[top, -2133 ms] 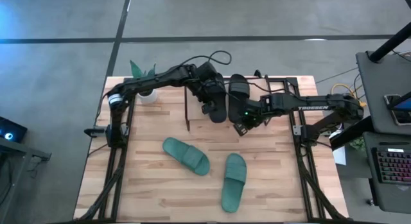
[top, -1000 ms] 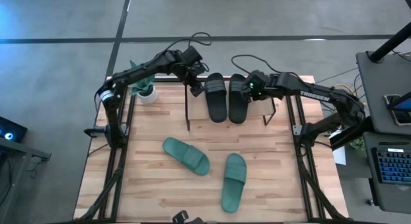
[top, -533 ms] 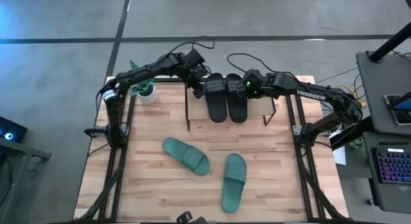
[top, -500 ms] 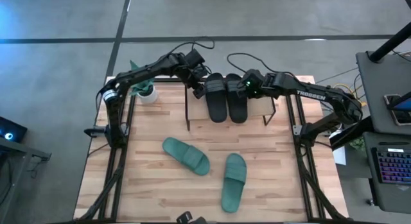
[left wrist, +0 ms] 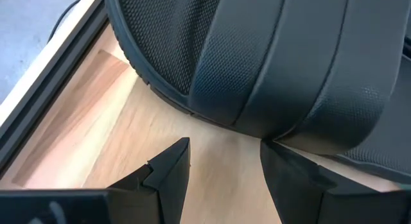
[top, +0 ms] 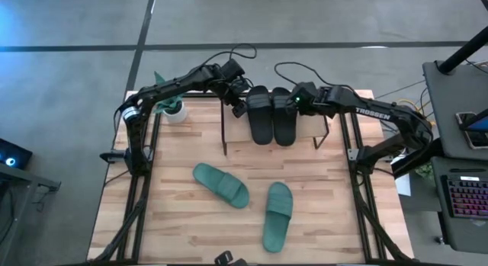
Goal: Pick and place slides into the shelf
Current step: Adjust the black slides on the shelf
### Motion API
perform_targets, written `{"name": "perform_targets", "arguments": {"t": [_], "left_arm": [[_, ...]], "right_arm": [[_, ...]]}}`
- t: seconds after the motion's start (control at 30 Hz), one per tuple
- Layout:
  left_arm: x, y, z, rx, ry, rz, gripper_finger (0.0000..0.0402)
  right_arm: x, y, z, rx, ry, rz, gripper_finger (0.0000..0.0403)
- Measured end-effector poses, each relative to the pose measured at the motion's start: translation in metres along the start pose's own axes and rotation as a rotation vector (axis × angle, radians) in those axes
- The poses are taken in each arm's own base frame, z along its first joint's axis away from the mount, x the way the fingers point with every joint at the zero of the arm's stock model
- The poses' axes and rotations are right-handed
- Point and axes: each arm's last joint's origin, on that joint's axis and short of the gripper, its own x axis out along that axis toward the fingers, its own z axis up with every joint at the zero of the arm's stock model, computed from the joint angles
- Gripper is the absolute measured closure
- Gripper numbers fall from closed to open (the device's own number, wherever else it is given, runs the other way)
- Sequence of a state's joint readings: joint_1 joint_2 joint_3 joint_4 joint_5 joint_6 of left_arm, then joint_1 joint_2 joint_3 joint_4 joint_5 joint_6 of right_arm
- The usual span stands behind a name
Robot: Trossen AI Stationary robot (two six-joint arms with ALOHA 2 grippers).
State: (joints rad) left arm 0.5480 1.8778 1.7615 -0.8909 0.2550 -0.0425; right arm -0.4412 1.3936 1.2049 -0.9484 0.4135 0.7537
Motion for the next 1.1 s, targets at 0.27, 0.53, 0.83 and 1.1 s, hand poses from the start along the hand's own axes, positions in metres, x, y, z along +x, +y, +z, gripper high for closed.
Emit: {"name": "perform_targets", "arguments": {"t": [0.27, 0.53, 0.83, 1.1], "left_arm": [[0.0, 0.0, -0.001, 0.019, 0.012, -0.001, 0.0226], [-0.015, -0.009, -0.008, 0.026, 0.055, -0.013, 0.0226], [-0.027, -0.043, -0.008, 0.102, 0.0, -0.05, 0.0226], [-0.021, -0.07, -0.007, 0.148, -0.044, -0.097, 0.0226]], "right_arm": [[-0.003, -0.001, 0.0, 0.002, 0.002, 0.019, 0.0394], [-0.011, -0.011, -0.005, -0.021, 0.03, -0.029, 0.0394], [-0.022, -0.005, -0.015, -0.046, 0.139, 0.135, 0.0394], [-0.03, 0.012, -0.024, -0.083, 0.131, 0.247, 0.0394]]}}
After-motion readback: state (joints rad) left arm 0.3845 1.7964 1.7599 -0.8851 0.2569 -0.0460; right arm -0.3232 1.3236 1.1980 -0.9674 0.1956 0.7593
